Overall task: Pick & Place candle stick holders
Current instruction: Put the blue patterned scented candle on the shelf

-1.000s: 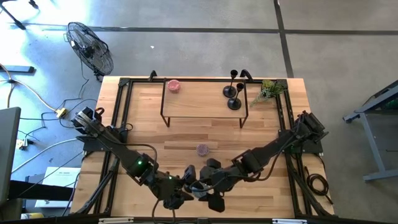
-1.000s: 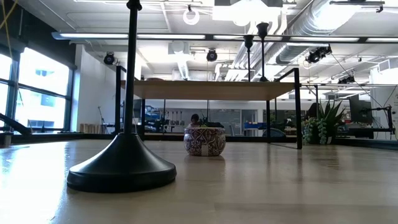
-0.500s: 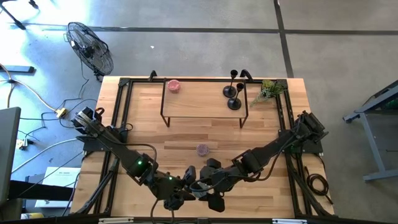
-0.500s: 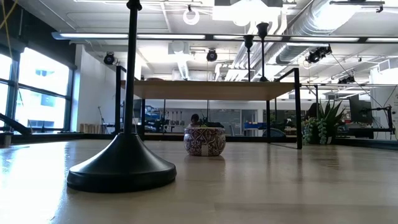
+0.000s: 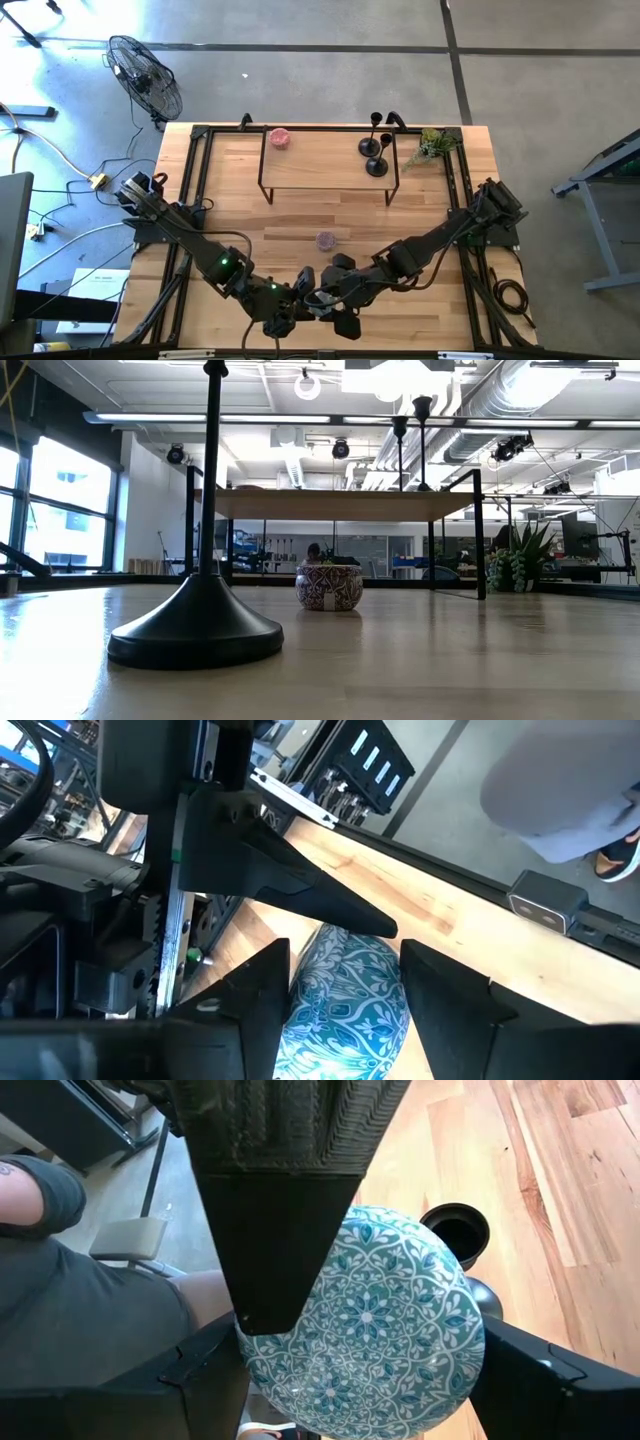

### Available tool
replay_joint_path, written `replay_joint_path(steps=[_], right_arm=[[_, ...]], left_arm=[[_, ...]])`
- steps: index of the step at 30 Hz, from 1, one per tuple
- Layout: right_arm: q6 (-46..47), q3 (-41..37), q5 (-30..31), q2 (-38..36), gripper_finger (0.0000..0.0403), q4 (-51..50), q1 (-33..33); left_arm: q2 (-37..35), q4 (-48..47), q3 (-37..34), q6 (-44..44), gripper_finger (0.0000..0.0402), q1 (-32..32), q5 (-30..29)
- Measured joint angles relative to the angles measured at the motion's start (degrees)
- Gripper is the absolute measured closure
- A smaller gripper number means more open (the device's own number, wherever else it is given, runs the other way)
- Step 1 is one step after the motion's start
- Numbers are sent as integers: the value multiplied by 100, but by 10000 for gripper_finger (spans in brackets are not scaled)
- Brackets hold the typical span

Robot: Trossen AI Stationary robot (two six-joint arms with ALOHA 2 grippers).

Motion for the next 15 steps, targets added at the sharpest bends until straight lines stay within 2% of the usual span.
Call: replay_joint_path(steps=[8,15], right_arm=[[0,0,-2,0,109,17,0],[-11,2,-2,-11,109,56,0]], left_arm=[[0,45,6,159,218,-2,-74],[9,-365,413,149,218,-83,-187]])
